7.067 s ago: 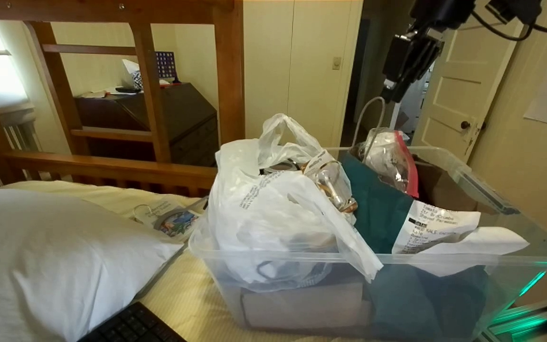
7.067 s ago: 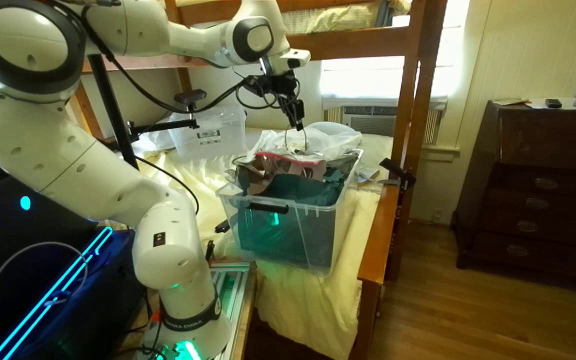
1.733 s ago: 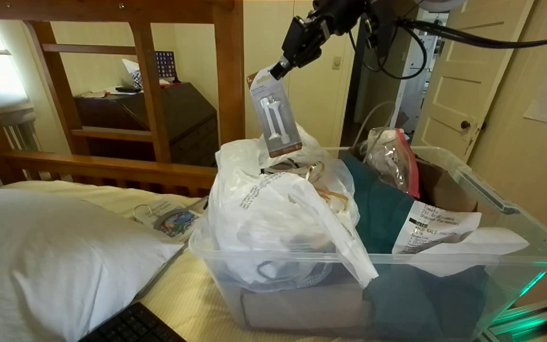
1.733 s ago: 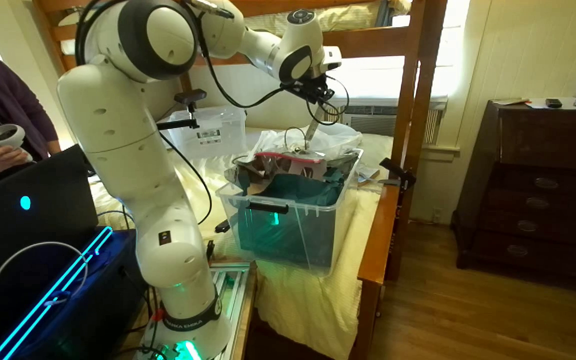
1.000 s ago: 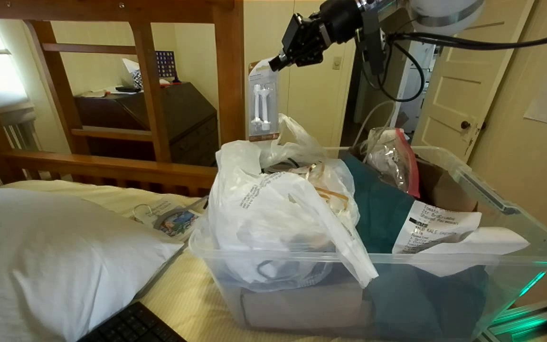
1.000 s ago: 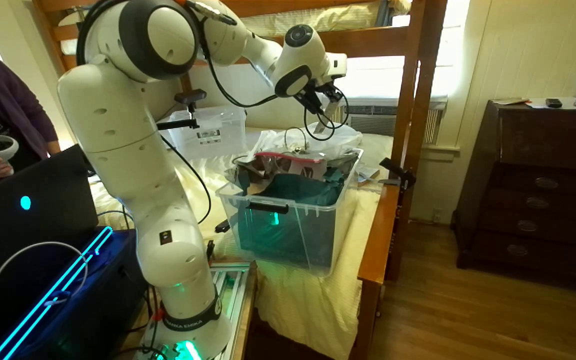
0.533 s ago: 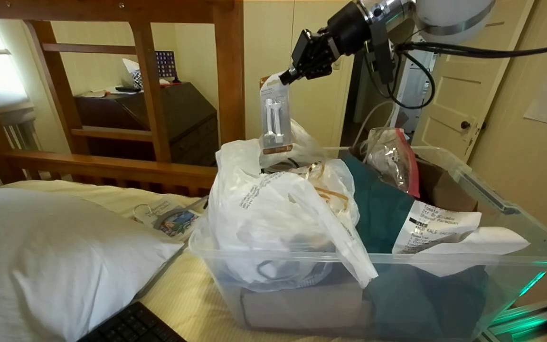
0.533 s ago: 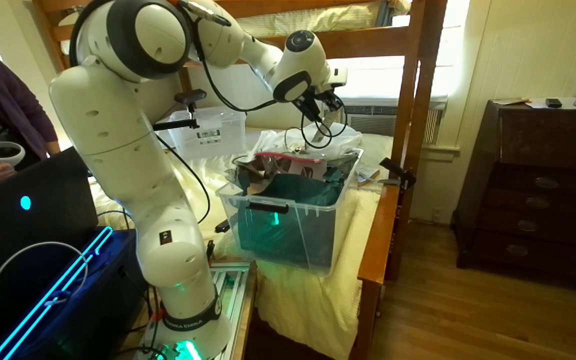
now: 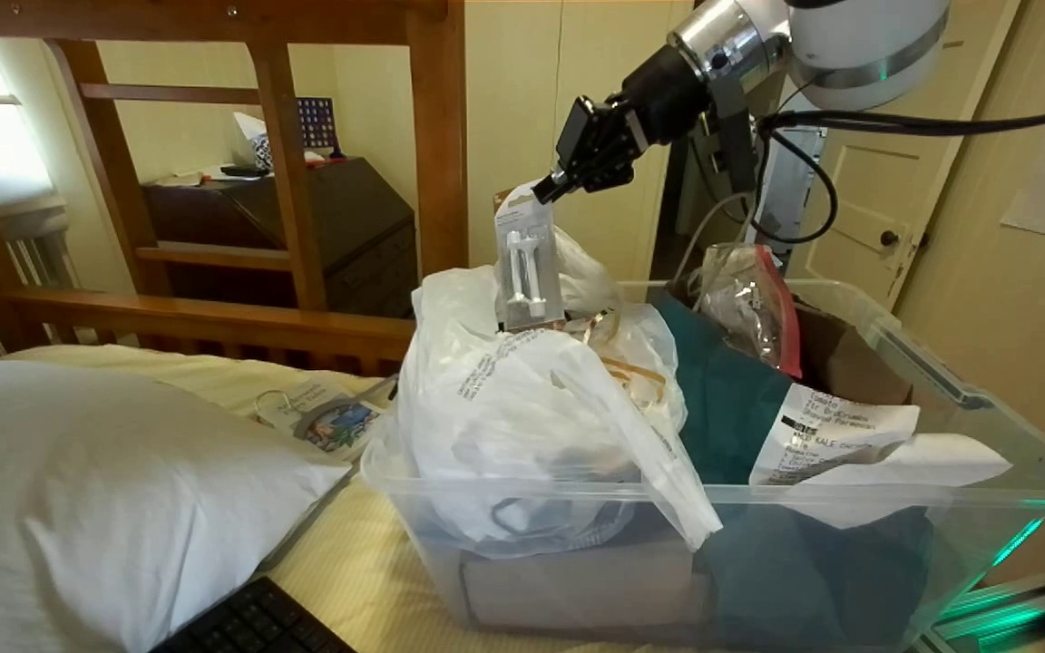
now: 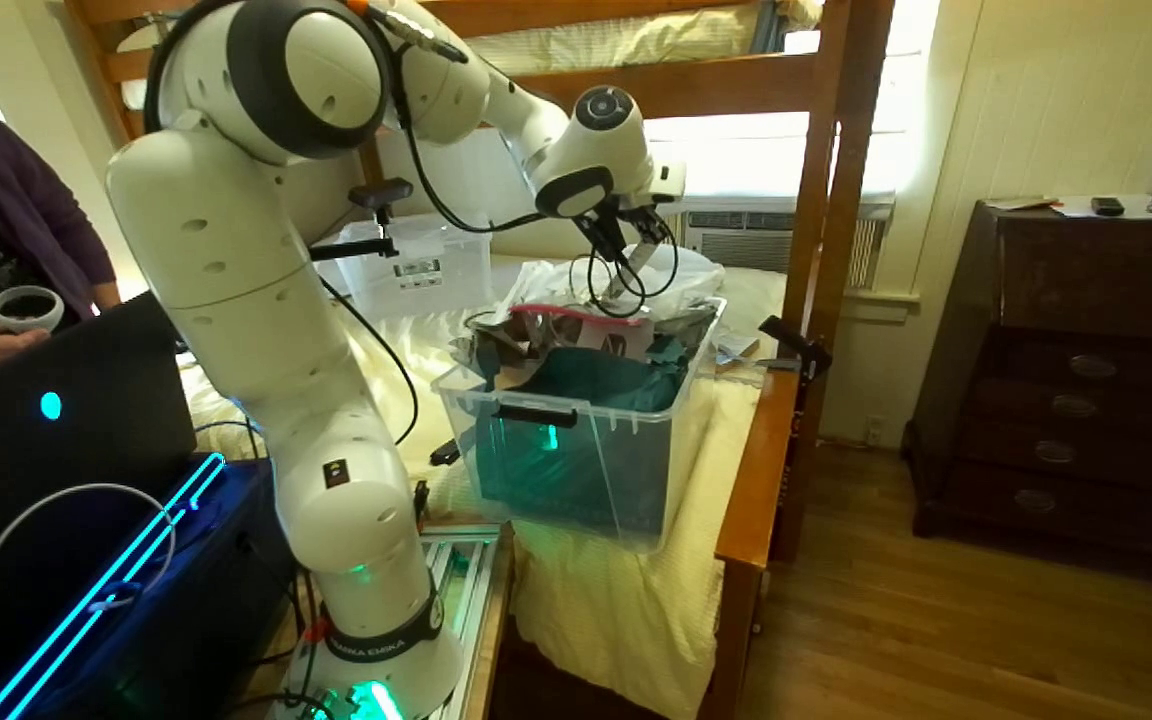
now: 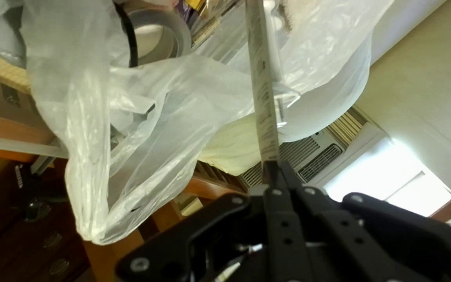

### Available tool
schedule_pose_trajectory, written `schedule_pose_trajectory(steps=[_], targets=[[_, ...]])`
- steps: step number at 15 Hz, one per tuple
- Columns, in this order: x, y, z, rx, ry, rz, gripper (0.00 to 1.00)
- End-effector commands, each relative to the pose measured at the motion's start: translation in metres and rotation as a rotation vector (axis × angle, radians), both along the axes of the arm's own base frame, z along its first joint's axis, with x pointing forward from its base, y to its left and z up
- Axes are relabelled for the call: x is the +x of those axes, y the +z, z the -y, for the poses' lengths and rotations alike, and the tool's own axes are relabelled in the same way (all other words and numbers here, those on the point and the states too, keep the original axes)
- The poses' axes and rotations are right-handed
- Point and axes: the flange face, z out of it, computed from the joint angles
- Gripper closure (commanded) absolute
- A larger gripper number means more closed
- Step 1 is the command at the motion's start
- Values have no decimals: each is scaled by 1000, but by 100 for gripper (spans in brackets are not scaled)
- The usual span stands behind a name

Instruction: Move the objects in the plastic

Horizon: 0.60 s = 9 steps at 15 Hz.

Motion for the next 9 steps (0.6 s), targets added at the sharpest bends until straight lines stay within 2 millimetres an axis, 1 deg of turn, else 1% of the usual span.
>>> schedule_pose_trajectory(steps=[1,5,9], targets=[[-6,-13,-13,20,79,0,100],[3,-41,-10,-57,130,63,100],[10,-75,-13,-96,177,20,100]])
